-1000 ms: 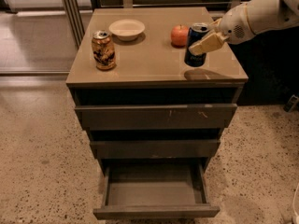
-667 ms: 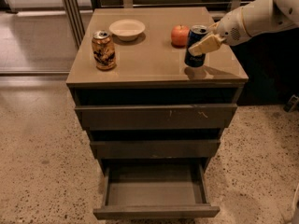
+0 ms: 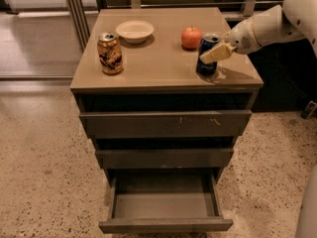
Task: Pick pepsi can from bottom drawer and place on counter
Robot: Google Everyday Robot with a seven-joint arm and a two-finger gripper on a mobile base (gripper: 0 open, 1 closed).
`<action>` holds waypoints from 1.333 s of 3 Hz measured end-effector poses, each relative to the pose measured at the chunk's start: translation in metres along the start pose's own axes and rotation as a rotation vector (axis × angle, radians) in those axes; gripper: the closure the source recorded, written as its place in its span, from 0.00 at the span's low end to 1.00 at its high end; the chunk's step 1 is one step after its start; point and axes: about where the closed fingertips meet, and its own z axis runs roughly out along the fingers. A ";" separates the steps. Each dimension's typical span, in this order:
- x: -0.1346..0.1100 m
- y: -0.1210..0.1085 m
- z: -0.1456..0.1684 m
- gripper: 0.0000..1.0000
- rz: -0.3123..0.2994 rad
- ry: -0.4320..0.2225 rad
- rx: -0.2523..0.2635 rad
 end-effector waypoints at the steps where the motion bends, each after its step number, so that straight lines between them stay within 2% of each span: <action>1: 0.010 -0.002 0.006 0.83 0.023 -0.010 -0.008; 4: 0.008 -0.002 0.005 0.14 0.023 -0.010 -0.008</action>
Offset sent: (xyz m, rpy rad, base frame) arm 0.0015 -0.0023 -0.0133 0.0204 0.0139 -0.0074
